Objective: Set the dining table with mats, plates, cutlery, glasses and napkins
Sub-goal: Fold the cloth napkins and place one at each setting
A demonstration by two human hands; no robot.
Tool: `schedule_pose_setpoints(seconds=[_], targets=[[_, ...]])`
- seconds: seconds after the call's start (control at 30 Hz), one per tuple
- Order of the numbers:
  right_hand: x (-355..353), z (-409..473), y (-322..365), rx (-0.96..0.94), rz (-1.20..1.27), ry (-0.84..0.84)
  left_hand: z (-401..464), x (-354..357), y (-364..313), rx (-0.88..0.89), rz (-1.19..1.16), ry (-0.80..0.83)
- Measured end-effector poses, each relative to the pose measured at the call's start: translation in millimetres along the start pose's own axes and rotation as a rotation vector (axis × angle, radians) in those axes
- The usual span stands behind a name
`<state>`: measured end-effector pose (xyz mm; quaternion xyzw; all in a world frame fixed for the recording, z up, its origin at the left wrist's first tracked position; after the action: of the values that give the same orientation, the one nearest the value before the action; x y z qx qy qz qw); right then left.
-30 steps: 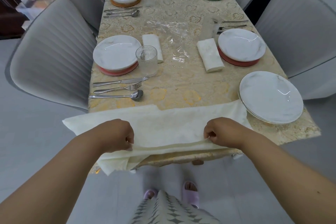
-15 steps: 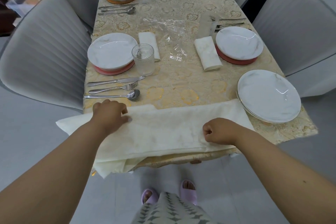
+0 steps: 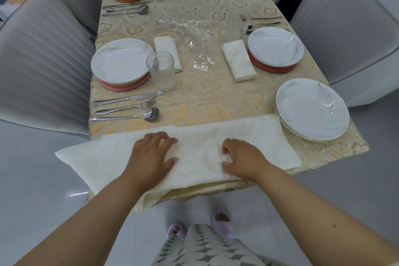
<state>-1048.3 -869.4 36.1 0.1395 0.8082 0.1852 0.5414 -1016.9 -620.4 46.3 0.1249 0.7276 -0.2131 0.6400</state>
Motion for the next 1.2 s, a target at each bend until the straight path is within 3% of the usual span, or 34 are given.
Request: schedule_pose_setpoints(seconds=[0.1, 0.2, 0.4, 0.67, 0.87, 0.93, 1.0, 1.07, 1.2], targets=[[2, -6, -6, -0.002, 0.11, -0.006, -4, 19, -13, 0.055, 0.023, 0.158], [-2, -10, -17, -0.061, 0.172, 0.049, -5, 28, -26, 0.147, 0.007, 0.199], [-17, -16, -47, -0.055, 0.009, 0.072, 1, 32, -39, 0.185, 0.074, 0.345], [-33, -30, -56, -0.028, -0.034, 0.032, 0, 26, -50, 0.276, 0.034, 0.26], [-29, -37, -48, 0.017, -0.015, 0.208, -8, 31, -53, 0.3, 0.067, 0.331], [-41, -24, -41, 0.014, 0.025, 0.113, -9, 32, -53, 0.298, 0.069, 0.349], [-55, -1, -31, -0.05, 0.031, -0.094, -9, 30, -55, 0.314, 0.093, 0.358], [-56, 23, -17, -0.095, -0.018, -0.154, -10, 32, -58, 0.331, 0.119, 0.352], [-46, 62, -6, 0.009, -0.159, 0.055, -12, 26, -62, 0.342, 0.128, 0.286]])
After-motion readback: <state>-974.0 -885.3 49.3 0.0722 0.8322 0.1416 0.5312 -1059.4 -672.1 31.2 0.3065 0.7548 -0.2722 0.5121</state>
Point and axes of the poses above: each hand's wrist, its own z-axis towards the middle knuckle, its own x-axis out of the palm, y = z × x, the point moved 3 cm from there along z, towards the middle knuckle, and after that the axes turned 3 degrees about z, right-handed, at the moved point
